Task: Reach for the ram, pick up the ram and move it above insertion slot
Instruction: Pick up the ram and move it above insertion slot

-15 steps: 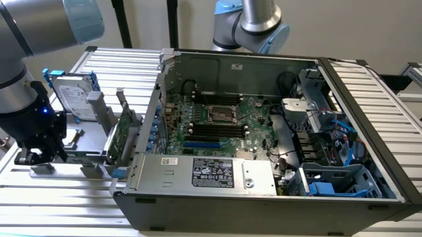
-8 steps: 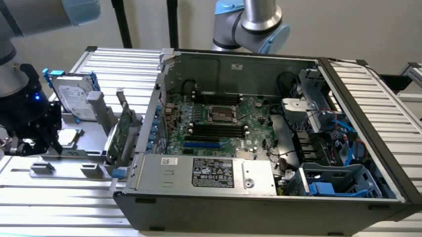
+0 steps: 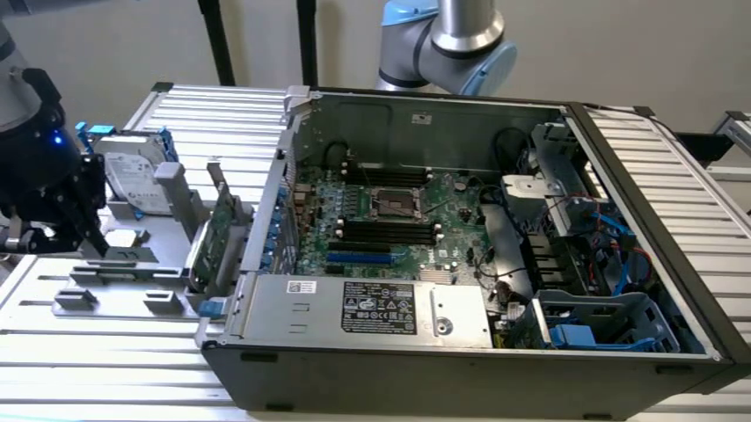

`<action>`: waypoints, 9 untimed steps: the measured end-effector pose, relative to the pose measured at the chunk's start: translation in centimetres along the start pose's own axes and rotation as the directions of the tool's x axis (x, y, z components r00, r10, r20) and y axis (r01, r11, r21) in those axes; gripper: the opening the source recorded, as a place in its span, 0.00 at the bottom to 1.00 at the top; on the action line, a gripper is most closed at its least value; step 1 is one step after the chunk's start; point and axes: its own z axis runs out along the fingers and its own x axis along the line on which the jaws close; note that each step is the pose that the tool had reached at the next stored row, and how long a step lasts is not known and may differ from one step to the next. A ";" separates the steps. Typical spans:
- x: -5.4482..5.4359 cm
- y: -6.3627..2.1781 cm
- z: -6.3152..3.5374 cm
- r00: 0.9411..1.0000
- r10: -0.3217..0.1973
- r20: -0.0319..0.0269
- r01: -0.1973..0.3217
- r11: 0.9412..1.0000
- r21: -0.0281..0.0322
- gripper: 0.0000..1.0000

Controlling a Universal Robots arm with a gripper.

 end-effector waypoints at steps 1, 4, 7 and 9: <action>0.0 -0.20 -0.46 1.000 -0.001 0.000 0.001 1.000 0.000 0.13; 0.0 -0.88 -1.83 1.000 -0.005 0.002 0.005 1.000 -0.001 0.13; -0.1 -1.77 -3.24 1.000 -0.009 0.006 0.009 1.000 -0.002 0.13; -0.1 -2.38 -4.16 1.000 -0.012 0.008 0.012 1.000 -0.002 0.13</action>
